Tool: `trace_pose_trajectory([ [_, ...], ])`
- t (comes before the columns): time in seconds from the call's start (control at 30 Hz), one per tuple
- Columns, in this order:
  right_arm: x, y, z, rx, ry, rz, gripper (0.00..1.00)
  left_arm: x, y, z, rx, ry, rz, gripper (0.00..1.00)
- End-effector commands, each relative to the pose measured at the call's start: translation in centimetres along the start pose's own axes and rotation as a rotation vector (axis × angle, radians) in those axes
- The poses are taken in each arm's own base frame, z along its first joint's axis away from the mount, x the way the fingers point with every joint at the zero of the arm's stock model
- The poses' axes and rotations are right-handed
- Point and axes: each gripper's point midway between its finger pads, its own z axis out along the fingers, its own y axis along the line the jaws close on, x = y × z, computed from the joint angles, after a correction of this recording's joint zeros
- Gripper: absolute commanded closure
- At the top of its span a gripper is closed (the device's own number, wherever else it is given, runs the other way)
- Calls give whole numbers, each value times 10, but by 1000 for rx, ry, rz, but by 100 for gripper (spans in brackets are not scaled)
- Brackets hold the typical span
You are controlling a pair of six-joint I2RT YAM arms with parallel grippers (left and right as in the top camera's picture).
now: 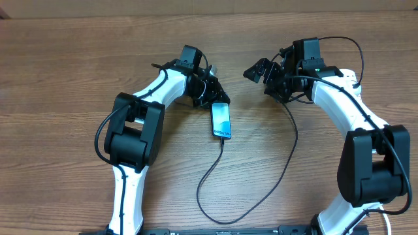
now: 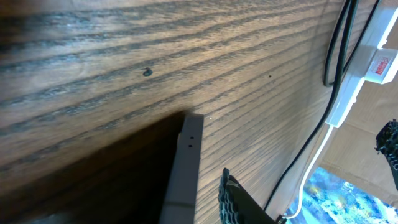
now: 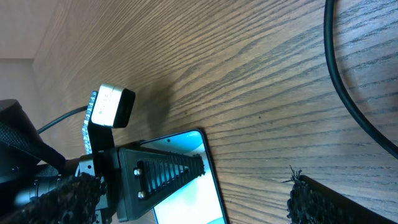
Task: Plug charger to phone and switch on socket
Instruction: 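Open the left gripper to release the phone and lift away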
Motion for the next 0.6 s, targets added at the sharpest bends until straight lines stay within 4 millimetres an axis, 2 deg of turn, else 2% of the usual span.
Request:
trace_pose_trajectory([
  [0.0, -10, 8, -7, -8, -32, -25, 1, -1, 3, 3, -26, -5, -12, 69],
  [0.33, -8, 7, -7, -5, -27, -21, 0, -1, 3, 3, -27, -4, -13, 57],
  [0.47, -8, 7, -7, -5, -27, -21, 0, 1, 5, 3, -36, 1, -19, 33],
  [0.57, -8, 7, -7, -3, -25, -19, 1, 2, 10, 3, -61, 2, -30, 23],
])
